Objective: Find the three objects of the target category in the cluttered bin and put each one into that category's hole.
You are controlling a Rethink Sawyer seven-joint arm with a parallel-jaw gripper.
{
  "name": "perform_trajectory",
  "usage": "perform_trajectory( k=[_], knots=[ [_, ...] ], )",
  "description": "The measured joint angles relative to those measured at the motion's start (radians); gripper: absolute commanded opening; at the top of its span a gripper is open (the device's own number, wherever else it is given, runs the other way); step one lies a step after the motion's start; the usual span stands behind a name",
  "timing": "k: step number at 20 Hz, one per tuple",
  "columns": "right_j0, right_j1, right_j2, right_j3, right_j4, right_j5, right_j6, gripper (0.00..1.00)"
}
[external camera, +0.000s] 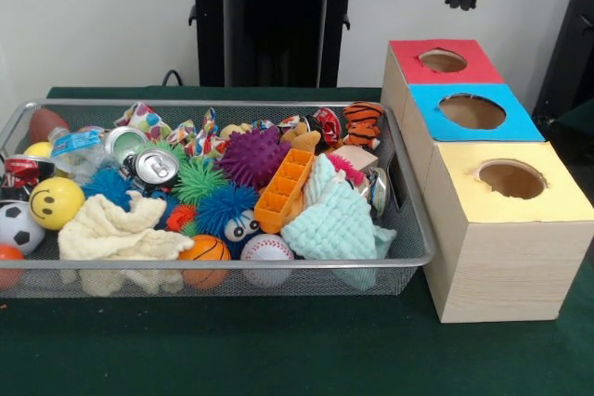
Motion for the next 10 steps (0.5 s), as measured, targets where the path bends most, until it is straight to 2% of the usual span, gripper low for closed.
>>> perform_trajectory(
  k=[5, 10],
  knots=[
    [-0.084, -0.009, 0.018, 0.036, -0.001, -0.080, 0.000, 0.00],
    [-0.184, -0.020, 0.040, 0.077, -0.033, -0.171, 0.000, 0.00]
  ],
)
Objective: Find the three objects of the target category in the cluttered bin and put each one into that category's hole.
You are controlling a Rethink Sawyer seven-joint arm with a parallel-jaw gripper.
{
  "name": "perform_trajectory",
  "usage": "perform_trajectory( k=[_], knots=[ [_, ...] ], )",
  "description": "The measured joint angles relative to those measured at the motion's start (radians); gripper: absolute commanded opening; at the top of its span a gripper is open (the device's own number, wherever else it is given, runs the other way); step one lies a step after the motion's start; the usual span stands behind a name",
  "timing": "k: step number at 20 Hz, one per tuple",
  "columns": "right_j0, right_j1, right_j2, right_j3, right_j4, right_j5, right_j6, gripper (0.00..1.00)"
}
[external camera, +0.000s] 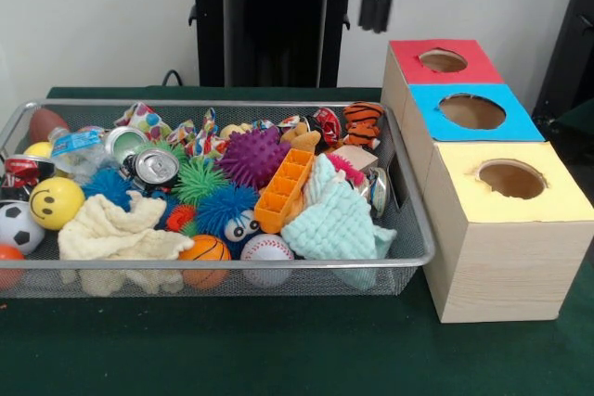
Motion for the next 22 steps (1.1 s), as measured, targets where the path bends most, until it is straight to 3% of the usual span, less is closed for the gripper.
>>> perform_trajectory(
  k=[5, 22],
  knots=[
    [-0.115, -0.012, 0.036, 0.058, -0.065, -0.087, 0.000, 0.00],
    [-0.267, -0.011, 0.191, 0.098, -0.204, -0.106, 0.000, 0.00]
  ],
)
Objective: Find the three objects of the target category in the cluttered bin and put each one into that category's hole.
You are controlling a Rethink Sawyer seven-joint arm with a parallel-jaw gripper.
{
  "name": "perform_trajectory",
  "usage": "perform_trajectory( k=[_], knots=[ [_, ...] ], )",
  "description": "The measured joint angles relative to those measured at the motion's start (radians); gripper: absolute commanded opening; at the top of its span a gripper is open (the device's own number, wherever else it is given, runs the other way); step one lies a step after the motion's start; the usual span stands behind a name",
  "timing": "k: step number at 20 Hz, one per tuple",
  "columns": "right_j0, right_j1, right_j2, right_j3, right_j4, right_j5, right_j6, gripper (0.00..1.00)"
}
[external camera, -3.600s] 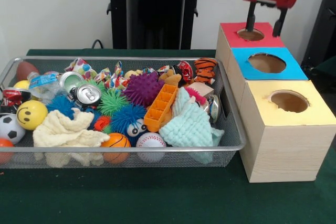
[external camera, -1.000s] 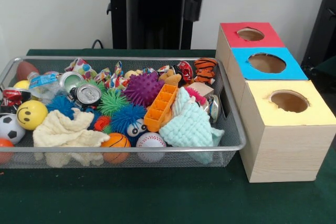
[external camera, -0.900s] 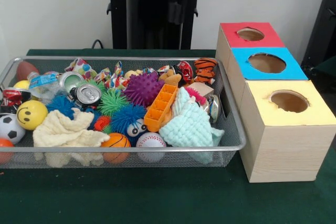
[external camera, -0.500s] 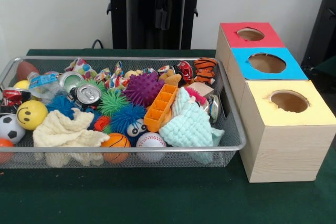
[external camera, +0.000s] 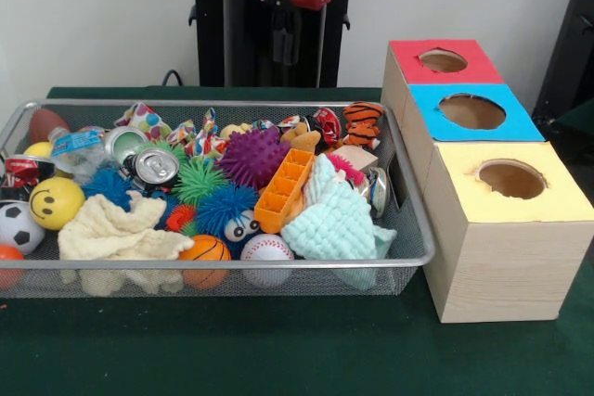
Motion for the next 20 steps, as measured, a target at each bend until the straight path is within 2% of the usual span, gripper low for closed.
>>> perform_trajectory(
  k=[1, 11, 20],
  knots=[
    [-0.030, 0.003, 0.025, 0.007, -0.017, -0.006, 0.000, 0.00],
    [-0.168, 0.019, 0.121, 0.039, -0.123, -0.020, 0.000, 0.00],
    [-0.245, 0.042, 0.186, 0.039, -0.202, -0.020, 0.000, 0.00]
  ],
)
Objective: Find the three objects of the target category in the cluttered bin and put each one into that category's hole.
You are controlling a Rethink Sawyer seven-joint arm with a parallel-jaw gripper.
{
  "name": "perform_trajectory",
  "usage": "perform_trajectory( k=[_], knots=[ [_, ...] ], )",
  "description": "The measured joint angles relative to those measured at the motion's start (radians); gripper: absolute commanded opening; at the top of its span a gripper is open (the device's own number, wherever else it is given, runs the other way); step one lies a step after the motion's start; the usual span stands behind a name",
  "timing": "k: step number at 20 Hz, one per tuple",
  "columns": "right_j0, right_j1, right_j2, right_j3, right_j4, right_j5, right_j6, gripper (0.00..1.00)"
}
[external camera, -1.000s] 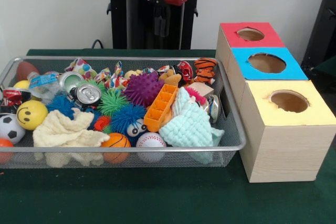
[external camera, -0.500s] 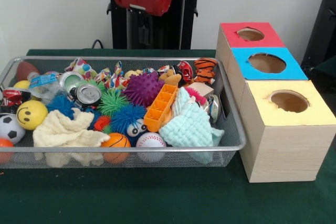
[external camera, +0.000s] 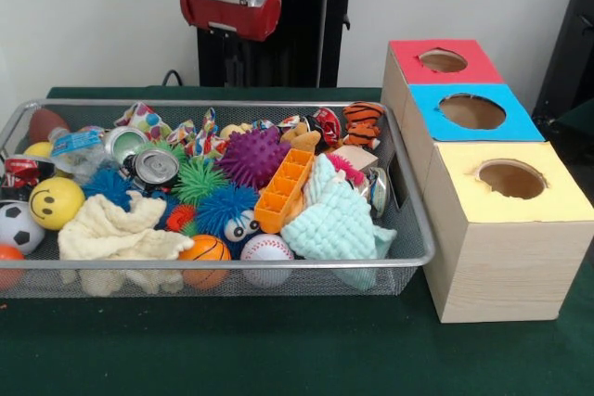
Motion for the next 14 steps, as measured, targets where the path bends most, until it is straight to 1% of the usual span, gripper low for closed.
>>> perform_trajectory(
  k=[6, 7, 10, 12, 14],
  knots=[
    [-0.064, 0.014, 0.054, 0.000, -0.054, 0.000, 0.000, 0.00],
    [-0.090, 0.021, 0.072, 0.000, -0.072, 0.000, 0.000, 0.00],
    [-0.119, 0.026, 0.091, -0.001, -0.089, 0.000, 0.000, 0.00],
    [-0.154, 0.032, 0.109, -0.001, -0.111, 0.000, 0.000, 0.00],
    [-0.167, 0.034, 0.115, -0.001, -0.119, 0.001, 0.000, 0.00]
  ],
)
